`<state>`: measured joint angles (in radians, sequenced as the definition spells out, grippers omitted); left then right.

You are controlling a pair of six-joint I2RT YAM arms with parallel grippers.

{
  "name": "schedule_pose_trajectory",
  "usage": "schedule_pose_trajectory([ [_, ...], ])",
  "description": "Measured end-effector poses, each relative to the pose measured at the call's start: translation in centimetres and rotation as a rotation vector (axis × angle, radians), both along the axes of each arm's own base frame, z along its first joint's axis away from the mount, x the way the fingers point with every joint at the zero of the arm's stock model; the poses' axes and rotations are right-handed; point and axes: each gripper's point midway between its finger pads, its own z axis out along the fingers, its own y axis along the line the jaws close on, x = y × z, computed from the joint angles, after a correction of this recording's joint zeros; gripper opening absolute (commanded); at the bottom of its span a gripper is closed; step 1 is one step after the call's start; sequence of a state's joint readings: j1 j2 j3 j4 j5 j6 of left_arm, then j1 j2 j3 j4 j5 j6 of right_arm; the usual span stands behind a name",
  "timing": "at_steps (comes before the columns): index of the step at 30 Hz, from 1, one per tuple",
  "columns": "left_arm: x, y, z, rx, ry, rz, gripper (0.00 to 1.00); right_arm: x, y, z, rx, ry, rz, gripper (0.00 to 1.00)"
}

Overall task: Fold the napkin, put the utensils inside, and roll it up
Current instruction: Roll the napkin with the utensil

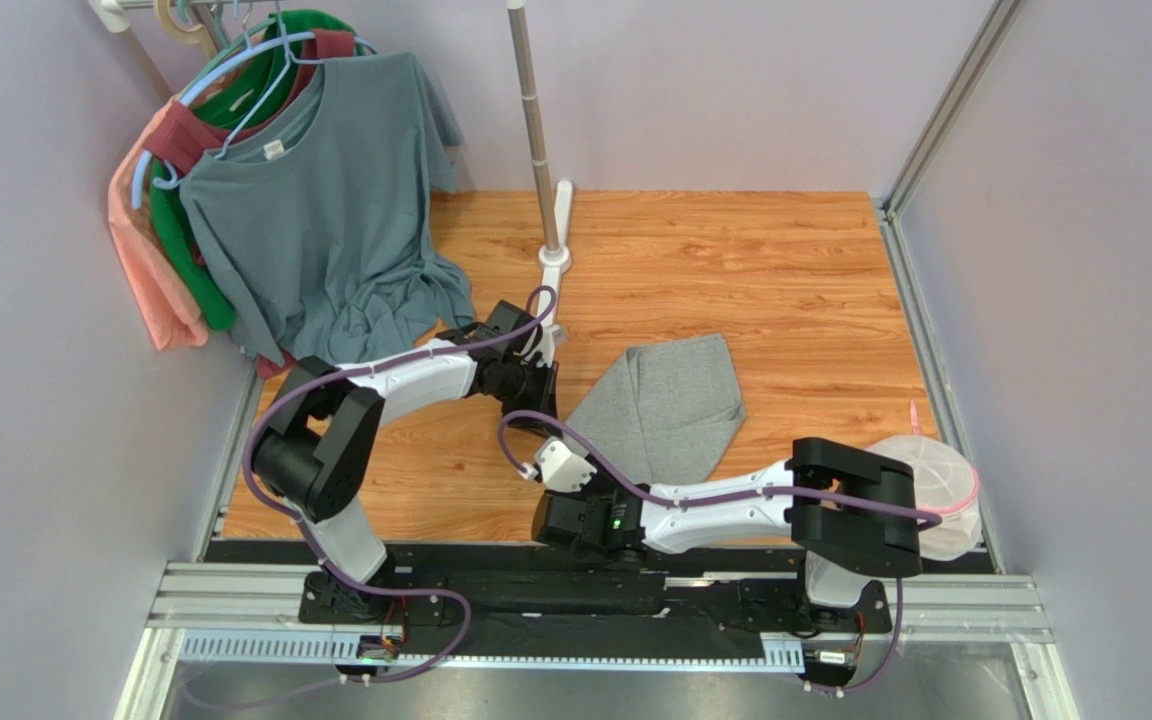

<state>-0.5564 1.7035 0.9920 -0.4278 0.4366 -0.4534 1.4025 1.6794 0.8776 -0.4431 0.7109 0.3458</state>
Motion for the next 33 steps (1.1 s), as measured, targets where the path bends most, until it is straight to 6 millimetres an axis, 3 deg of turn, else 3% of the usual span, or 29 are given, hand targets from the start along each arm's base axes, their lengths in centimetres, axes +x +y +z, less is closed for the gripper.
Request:
schedule_pose_trajectory([
  [6, 0.0, 0.0, 0.0, -0.001, 0.001, 0.0, 0.0, 0.5, 0.0, -0.2, -0.013, -0.028, -0.031, 0.37],
  [8, 0.0, 0.0, 0.0, -0.004, 0.001, 0.0, 0.0, 0.6, 0.1, -0.4, -0.019, -0.035, -0.037, 0.27],
  [12, 0.0, 0.0, 0.1, -0.007, 0.003, 0.0, 0.03, 0.7, 0.3, -0.7, -0.027, -0.042, -0.048, 0.19],
  [15, 0.0, -0.1, 0.1, -0.01, 0.004, 0.0, 0.2, 0.6, 0.4, -0.8, -0.02, -0.035, -0.051, 0.07],
  [16, 0.0, -0.1, 0.1, -0.012, 0.004, -0.001, 0.38, 0.6, 0.4, -0.9, -0.019, -0.033, -0.051, 0.02],
  [17, 0.0, -0.1, 0.2, -0.014, 0.007, 0.003, 0.46, 0.6, 0.4, -1.0, -0.019, -0.03, -0.05, 0.0],
  [19, 0.3, 0.0, 0.2, -0.018, 0.005, 0.009, 0.6, 0.5, 0.4, -1.0, -0.018, -0.026, -0.048, 0.0],
  [21, 0.7, 0.2, 0.3, -0.022, 0.005, 0.031, 0.67, 0.5, 0.4, -1.0, -0.011, -0.017, -0.049, 0.0],
  [29, 2.8, 2.6, 1.9, -0.034, -0.061, 0.148, 0.69, 0.1, 0.0, -0.9, 0.075, 0.11, -0.054, 0.0],
  [33, 2.8, 4.5, 2.0, -0.007, -0.107, 0.221, 0.69, -0.2, -0.3, -0.8, 0.13, 0.214, -0.054, 0.0],
])
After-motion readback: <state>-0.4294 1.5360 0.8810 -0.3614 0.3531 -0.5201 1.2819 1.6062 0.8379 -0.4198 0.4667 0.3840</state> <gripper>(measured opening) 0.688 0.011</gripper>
